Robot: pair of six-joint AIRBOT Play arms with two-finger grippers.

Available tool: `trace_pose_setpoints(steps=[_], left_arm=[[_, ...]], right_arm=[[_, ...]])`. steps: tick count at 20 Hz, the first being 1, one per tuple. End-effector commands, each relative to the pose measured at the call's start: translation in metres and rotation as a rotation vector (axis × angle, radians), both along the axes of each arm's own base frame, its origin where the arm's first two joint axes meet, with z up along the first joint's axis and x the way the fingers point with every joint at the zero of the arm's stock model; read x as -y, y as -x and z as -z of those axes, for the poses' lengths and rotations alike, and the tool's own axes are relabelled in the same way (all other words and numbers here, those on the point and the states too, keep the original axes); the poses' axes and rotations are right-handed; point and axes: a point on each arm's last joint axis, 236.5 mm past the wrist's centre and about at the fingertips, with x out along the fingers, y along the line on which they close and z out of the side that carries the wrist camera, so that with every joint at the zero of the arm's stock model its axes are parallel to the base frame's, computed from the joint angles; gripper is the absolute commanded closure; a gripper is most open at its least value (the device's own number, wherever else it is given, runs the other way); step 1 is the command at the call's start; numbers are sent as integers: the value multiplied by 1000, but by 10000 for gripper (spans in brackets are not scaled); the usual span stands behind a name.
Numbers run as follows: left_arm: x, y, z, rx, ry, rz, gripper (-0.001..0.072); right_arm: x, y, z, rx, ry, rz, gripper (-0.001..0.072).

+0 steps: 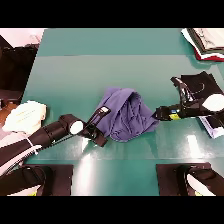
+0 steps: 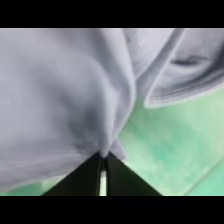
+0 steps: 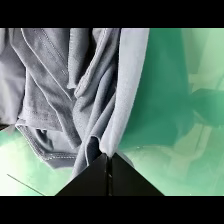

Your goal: Fold the shirts.

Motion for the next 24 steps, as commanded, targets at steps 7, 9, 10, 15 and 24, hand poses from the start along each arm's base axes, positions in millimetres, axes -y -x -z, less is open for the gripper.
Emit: trace_pose_setpoints(steps=[7, 9, 10, 15, 24], left_arm=[[-93, -99, -113, 365, -275, -70, 681], [-125, -113, -134, 392, -254, -194, 681], [-142, -119, -139, 395, -254, -247, 680], [-189, -137, -145, 375, -233, -422, 681], [-183, -145, -149, 393, -177, -430, 681]], right_arm=[[91, 1, 13, -83, 94, 154, 700], [119, -5, 11, -64, 115, 219, 700], [134, -8, 10, -54, 144, 248, 700], [194, -29, -19, 61, 307, 329, 700], [203, -46, -54, 163, 319, 352, 138]])
